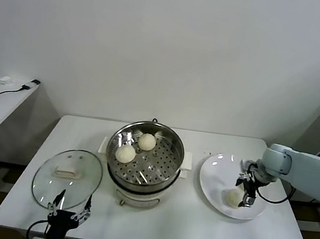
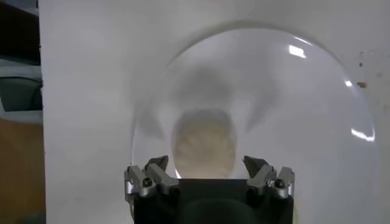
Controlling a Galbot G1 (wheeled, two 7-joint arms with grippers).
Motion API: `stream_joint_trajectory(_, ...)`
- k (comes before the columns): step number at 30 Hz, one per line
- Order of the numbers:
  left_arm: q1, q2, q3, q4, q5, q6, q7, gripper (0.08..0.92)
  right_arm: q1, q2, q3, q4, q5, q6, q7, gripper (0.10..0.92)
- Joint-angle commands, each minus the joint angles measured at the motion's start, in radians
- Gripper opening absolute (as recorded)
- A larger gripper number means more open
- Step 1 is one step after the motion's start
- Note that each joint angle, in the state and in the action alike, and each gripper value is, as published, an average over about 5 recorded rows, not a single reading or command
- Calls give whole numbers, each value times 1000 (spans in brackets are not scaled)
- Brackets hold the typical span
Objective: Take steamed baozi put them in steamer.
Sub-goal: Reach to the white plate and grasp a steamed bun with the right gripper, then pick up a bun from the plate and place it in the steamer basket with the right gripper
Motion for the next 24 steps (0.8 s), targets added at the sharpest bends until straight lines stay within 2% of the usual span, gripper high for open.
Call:
stream_joint_trajectory(1,1,0,0,1,0,0,0,823,-90,25,66,-50,-29,-4,8,823)
stream_joint_trajectory(4,2,0,0,1,0,-1,-1,823,-95,34,71,-58,-30,-4,12,798)
stream_joint_trajectory(9,2,-1,-1,1,0,-3,-3,823,-84,36,75,-45,-28,-2,10,697)
stream_joint_trajectory(12,6,-2,-2,-1,2,-4,-4,823,-23,22,38,-13,-36,7,-13,664)
stream_joint_trajectory(18,18,-4,0,-18,4,-3,-4,823,304,41,-150,58,-12,61,-95,653)
stream_joint_trajectory(24,18,-2,11,-29,5,-2,-2,823,623,208,-218,49,76,174,-195,653)
